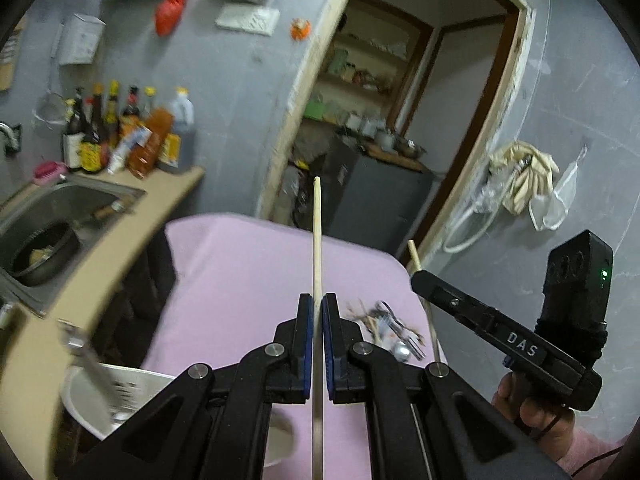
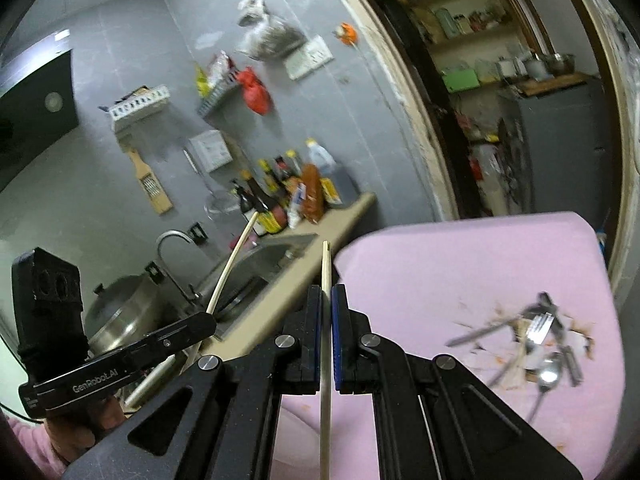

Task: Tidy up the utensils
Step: 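Lift the wooden chopstick with the left tool and carry it toward the caddy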

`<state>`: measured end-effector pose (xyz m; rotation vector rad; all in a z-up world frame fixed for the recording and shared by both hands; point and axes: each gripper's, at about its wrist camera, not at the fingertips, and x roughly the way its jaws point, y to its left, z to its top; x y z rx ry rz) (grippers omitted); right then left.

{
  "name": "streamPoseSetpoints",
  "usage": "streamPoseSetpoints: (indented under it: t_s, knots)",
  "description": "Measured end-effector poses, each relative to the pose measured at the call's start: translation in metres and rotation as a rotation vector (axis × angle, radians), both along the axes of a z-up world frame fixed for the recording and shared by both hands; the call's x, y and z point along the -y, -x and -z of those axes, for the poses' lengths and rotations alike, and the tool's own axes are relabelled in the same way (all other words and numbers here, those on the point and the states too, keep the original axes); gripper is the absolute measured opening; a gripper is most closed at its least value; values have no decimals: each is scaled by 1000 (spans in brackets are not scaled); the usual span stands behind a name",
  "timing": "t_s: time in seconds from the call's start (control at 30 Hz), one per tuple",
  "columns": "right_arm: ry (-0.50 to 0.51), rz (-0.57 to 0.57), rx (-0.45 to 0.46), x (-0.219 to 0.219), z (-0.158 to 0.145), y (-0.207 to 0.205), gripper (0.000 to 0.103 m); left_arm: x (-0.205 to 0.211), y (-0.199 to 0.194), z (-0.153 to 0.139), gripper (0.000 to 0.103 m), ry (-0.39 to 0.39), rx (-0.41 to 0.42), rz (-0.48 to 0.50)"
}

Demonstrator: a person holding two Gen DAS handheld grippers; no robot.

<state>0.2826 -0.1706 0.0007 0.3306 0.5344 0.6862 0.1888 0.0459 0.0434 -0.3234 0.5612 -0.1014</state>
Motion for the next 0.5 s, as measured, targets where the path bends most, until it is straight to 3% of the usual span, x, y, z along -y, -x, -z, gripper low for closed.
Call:
streamPoseSetpoints:
  t_s: [0.2, 0.5]
  knots:
    - [-62, 12, 57, -42, -14, 12, 4, -56, 17, -4, 5, 20, 68, -85]
    - [-103, 99, 174, -83, -10, 26, 4, -110, 26, 7, 5, 49, 142, -162]
